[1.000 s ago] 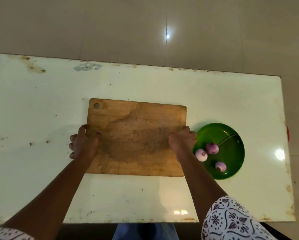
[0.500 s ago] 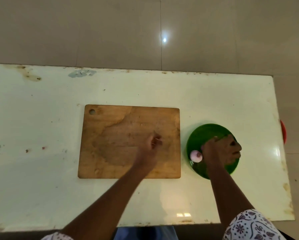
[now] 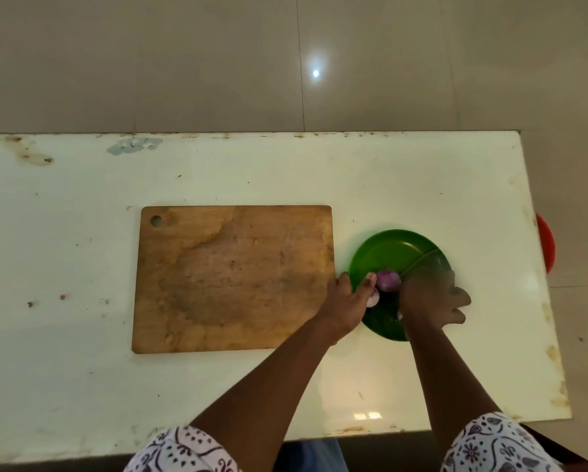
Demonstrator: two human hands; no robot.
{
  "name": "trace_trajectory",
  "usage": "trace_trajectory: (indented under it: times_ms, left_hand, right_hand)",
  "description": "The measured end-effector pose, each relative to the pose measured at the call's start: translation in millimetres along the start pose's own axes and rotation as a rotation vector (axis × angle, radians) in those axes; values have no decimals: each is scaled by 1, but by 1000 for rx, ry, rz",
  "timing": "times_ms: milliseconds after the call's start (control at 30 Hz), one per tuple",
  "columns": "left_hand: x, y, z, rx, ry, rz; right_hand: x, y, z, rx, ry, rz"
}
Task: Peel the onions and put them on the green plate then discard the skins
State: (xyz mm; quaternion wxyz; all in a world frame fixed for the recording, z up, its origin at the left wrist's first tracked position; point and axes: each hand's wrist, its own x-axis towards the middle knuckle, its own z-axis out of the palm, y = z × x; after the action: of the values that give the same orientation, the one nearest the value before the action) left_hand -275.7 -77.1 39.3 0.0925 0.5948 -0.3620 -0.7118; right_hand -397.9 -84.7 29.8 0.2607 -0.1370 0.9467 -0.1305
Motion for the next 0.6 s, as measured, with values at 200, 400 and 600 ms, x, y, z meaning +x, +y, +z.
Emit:
trace_trajectory:
  times_ms: [200, 400, 600]
  left_hand:
    - [15, 22, -9, -42, 37, 9]
    - [37, 39, -20, -43, 93, -20]
    - [44, 43, -21, -80, 105, -50]
  right_hand:
    - [9, -20, -5, 18, -42, -35]
    - [19, -40, -3, 20, -117, -80]
    - [29, -46, -6, -17, -165, -106]
